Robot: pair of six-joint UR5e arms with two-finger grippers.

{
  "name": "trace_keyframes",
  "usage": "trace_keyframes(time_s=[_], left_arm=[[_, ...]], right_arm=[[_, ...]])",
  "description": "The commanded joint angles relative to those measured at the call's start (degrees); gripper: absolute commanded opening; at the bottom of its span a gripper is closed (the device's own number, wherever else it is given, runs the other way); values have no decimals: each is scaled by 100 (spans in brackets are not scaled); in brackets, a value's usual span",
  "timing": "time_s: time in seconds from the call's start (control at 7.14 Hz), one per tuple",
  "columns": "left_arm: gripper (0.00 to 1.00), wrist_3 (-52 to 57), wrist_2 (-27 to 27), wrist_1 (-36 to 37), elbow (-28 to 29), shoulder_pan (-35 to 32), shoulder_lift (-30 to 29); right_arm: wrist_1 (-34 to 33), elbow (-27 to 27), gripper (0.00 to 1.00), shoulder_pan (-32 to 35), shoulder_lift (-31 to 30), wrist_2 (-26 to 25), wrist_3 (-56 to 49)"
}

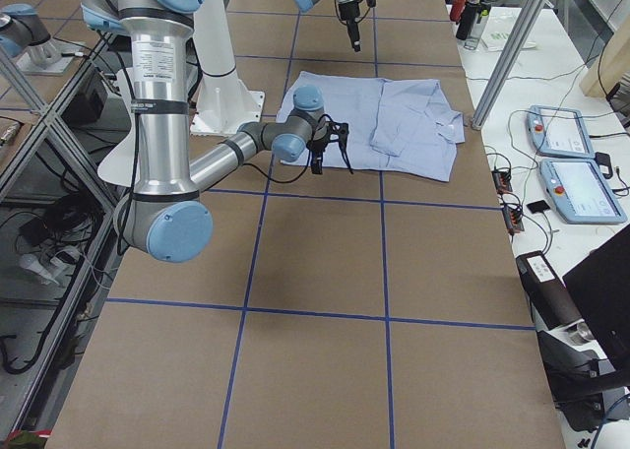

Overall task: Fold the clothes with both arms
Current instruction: 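Move the left gripper to the shirt side while the right gripper lowers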

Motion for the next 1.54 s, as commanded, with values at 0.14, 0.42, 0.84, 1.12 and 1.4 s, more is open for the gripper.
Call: trace_keyframes(time_s=[0.14,0.42,0.84,1.12,1.4], left_arm=[[98,1,55,2,-124,13,116],[98,-8,55,2,-115,40,89],[98,1,55,-6,-106,40,72],[97,1,55,-6,-97,49,54],[97,1,55,-6,-97,49,45]], right_arm=[[-1716,279,98,-1075,634,-665,334],[-1750,236,98,-1505,689,-726,343],[-1732,139,92,-1683,724,-639,334],[-1741,60,89,-1718,733,-630,334],[-1732,-19,85,-1736,733,-621,317]])
